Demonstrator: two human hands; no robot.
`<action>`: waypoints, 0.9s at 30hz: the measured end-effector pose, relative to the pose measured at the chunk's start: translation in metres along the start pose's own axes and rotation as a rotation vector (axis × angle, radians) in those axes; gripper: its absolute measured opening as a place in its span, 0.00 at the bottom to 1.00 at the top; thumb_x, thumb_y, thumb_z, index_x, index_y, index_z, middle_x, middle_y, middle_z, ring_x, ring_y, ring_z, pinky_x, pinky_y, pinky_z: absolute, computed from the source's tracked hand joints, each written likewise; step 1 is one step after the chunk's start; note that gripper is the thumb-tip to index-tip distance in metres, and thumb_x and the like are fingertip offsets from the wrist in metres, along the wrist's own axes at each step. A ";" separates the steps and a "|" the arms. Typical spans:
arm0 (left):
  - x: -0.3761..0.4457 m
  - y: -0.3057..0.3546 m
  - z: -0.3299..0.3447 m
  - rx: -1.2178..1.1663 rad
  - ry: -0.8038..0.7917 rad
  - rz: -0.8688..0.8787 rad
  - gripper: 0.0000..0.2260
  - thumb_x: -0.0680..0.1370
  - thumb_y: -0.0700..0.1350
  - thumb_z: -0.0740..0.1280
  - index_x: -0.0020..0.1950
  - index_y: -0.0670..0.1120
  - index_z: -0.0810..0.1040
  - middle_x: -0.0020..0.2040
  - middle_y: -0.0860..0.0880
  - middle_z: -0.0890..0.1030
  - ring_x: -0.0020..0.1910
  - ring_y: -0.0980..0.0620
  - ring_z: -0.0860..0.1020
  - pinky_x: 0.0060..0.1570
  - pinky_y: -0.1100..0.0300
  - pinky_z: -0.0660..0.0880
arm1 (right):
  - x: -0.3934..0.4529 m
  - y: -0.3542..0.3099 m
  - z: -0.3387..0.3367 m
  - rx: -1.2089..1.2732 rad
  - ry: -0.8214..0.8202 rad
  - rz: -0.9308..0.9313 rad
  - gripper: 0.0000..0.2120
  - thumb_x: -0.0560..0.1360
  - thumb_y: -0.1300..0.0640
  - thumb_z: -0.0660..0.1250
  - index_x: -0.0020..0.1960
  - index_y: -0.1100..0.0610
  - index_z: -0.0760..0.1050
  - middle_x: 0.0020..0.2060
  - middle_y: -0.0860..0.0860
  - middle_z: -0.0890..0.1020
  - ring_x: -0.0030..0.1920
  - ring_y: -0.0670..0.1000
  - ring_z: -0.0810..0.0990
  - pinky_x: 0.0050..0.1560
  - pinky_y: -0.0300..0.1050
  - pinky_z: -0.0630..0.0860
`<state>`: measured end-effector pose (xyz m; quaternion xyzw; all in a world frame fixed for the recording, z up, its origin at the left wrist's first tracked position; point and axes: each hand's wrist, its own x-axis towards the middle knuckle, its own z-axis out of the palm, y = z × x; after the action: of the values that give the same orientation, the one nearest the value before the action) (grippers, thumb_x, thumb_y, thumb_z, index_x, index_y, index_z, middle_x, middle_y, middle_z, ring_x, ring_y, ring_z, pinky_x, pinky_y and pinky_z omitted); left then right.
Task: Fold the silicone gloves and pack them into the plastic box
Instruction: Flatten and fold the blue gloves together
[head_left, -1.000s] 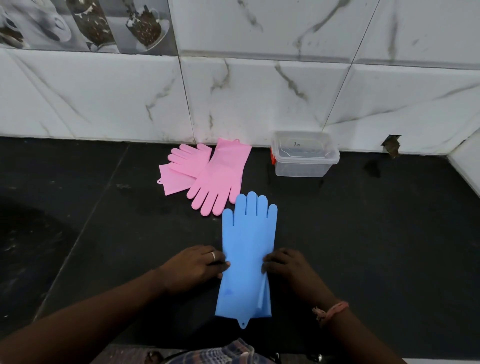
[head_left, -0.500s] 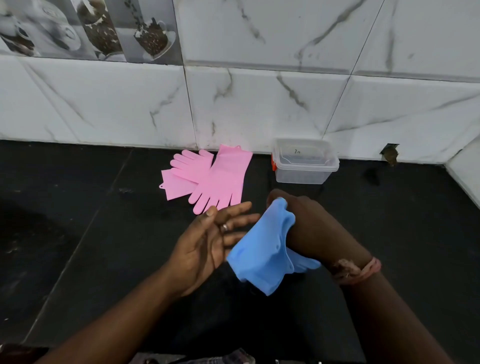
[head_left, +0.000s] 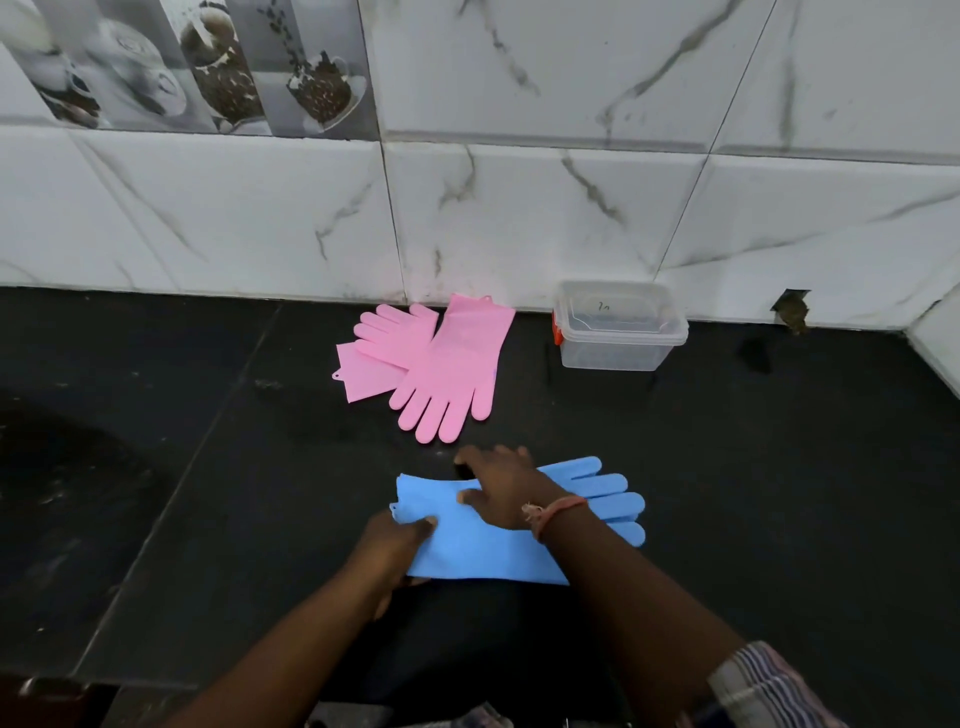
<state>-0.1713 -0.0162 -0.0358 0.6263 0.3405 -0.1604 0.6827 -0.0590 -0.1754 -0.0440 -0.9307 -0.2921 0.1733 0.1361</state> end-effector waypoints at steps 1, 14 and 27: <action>0.005 -0.001 -0.002 0.017 0.046 -0.002 0.10 0.83 0.43 0.69 0.63 0.43 0.82 0.55 0.41 0.88 0.48 0.43 0.87 0.34 0.57 0.82 | -0.004 0.005 0.003 -0.016 0.059 -0.007 0.19 0.76 0.45 0.63 0.65 0.49 0.70 0.60 0.50 0.78 0.60 0.56 0.72 0.60 0.55 0.63; 0.017 -0.013 -0.017 0.191 0.223 0.136 0.11 0.79 0.48 0.73 0.59 0.45 0.82 0.54 0.45 0.86 0.52 0.46 0.84 0.50 0.51 0.81 | -0.059 0.033 0.033 -0.196 0.368 0.344 0.22 0.82 0.50 0.54 0.75 0.53 0.64 0.77 0.54 0.64 0.78 0.56 0.56 0.78 0.57 0.46; -0.004 0.003 -0.005 0.214 0.261 0.299 0.04 0.81 0.49 0.71 0.55 0.54 0.81 0.51 0.48 0.86 0.50 0.47 0.85 0.55 0.42 0.82 | -0.071 -0.063 0.061 0.693 0.403 0.364 0.30 0.83 0.50 0.54 0.81 0.53 0.44 0.80 0.45 0.49 0.77 0.42 0.51 0.67 0.23 0.41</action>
<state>-0.1738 -0.0119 -0.0310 0.7542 0.3102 -0.0105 0.5786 -0.1689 -0.1583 -0.0592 -0.8815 -0.0155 0.0974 0.4617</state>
